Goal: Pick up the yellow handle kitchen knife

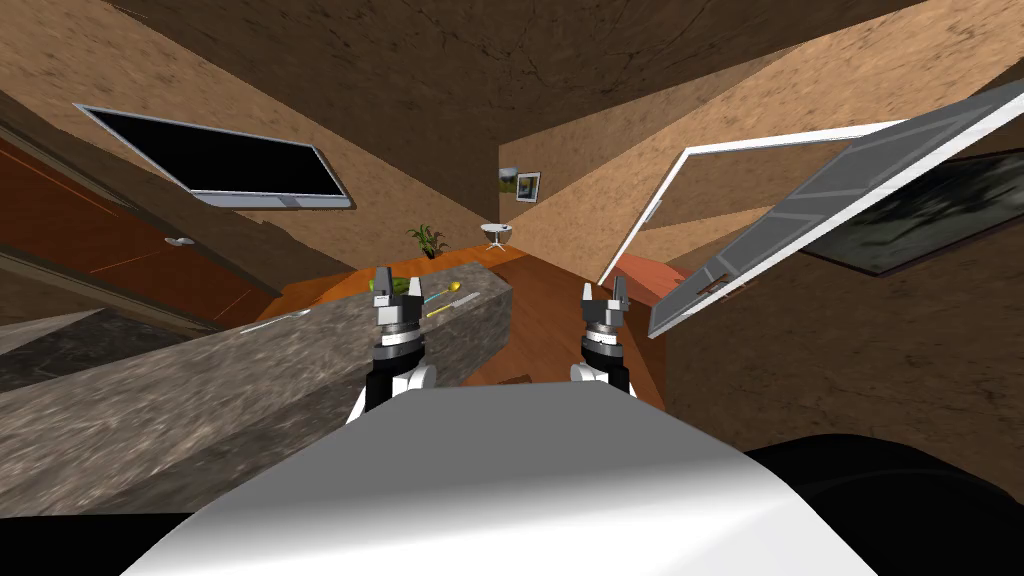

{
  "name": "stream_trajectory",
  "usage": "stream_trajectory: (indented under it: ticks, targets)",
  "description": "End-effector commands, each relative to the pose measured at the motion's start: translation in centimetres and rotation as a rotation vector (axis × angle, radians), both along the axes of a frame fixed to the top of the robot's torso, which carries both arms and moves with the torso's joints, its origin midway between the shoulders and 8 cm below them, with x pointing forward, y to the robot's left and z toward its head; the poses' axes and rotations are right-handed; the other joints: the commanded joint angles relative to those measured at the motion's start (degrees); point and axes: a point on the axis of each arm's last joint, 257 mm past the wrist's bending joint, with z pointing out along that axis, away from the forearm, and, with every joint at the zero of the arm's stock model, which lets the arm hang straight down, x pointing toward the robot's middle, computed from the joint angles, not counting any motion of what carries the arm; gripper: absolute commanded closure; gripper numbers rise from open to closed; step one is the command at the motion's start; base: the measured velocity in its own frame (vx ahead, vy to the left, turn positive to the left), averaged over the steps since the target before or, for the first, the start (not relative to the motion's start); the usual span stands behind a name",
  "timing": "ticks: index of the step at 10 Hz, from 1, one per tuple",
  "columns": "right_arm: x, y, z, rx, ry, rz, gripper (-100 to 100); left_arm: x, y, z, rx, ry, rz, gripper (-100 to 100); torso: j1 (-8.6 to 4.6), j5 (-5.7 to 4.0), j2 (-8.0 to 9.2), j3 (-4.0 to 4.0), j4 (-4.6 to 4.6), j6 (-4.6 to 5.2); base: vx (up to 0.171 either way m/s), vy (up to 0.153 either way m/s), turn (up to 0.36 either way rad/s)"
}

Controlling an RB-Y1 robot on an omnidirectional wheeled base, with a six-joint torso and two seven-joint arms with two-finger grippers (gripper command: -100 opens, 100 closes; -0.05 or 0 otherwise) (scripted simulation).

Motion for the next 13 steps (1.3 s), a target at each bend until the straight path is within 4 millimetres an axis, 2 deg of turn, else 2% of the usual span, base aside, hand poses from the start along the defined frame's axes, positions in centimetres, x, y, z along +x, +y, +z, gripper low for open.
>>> stream_trajectory:
  ticks: [1, 5, 6, 8, 11, 12, 13]
  targets:
    - [0.0, 0.0, 0.0, 0.0, 0.0, 0.0, 0, 0.6, -0.3, -0.2, 0.015, 0.017, -0.022, -100, 0.0, 0.0, 0.0, 0.0, 0.0, 0.0, -0.009, 0.015, 0.04]
    - [0.0, 0.0, 0.0, 0.0, 0.0, 0.0, 0, 3.6, -1.0, -1.3, 0.013, 0.089, -0.099, -100, 0.28, 0.06, 0.08, 0.05, 0.02, -0.01, -0.025, 0.059, 0.073]
    - [0.0, 0.0, 0.0, 0.0, 0.0, 0.0, 0, 3.8, -1.0, -1.5, 0.012, 0.099, -0.099, -100, 0.31, 0.07, 0.08, 0.05, 0.02, -0.01, -0.02, 0.052, 0.01]
    - [0.0, 0.0, 0.0, 0.0, 0.0, 0.0, 0, 5.9, -1.3, -2.1, -0.018, 0.139, -0.144, -100, 0.22, 0.05, 0.08, 0.04, 0.02, 0.0, -0.027, 0.066, 0.084]
    - [0.0, 0.0, 0.0, 0.0, 0.0, 0.0, 0, 7.6, -1.5, -3.0, -0.041, 0.196, -0.167, -100, 0.25, 0.06, 0.06, 0.04, 0.01, -0.01, -0.017, 0.059, 0.057]
    - [0.0, 0.0, 0.0, 0.0, 0.0, 0.0, 0, 8.8, -1.8, -3.3, -0.064, 0.217, -0.192, -100, 0.21, 0.05, 0.05, 0.03, 0.01, 0.01, -0.022, 0.056, 0.074]
    - [0.0, 0.0, 0.0, 0.0, 0.0, 0.0, 0, 9.1, -1.8, -3.7, -0.065, 0.235, -0.191, -100, 0.22, 0.05, 0.07, 0.04, 0.01, -0.01, -0.013, 0.049, 0.041]
